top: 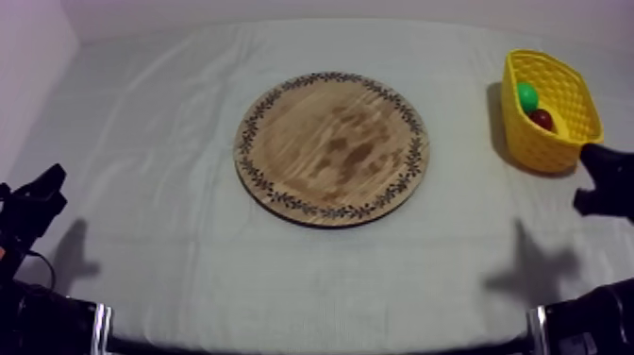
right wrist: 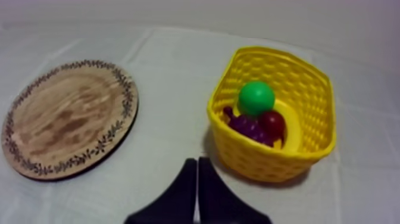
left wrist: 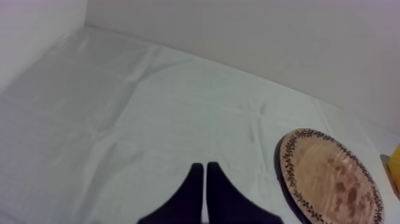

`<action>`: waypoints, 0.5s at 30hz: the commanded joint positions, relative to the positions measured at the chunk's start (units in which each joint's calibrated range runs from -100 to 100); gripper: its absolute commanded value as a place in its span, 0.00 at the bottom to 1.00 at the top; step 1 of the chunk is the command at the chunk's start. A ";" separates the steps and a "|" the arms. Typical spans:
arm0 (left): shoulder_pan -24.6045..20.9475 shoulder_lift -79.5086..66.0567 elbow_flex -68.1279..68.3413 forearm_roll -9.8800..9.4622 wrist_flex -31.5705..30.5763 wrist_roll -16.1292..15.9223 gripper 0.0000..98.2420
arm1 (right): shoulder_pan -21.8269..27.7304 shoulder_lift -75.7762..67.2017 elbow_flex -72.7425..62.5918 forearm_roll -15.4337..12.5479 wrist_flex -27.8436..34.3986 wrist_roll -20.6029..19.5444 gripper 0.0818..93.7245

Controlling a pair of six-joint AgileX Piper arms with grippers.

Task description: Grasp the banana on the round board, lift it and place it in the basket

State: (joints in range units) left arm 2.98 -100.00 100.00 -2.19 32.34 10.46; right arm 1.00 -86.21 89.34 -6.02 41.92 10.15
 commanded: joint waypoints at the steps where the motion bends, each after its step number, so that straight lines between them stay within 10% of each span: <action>1: 0.02 0.00 0.00 0.02 0.00 -0.01 0.00 | -0.04 -3.02 6.90 0.72 -1.48 -0.56 0.00; 15: 0.02 0.00 0.00 0.02 0.00 0.01 0.00 | -2.98 -9.35 10.38 5.02 -4.07 1.02 0.00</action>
State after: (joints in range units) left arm 2.98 -100.00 100.00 -2.19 32.34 10.46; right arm -1.99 -95.58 99.72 -1.06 37.83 10.15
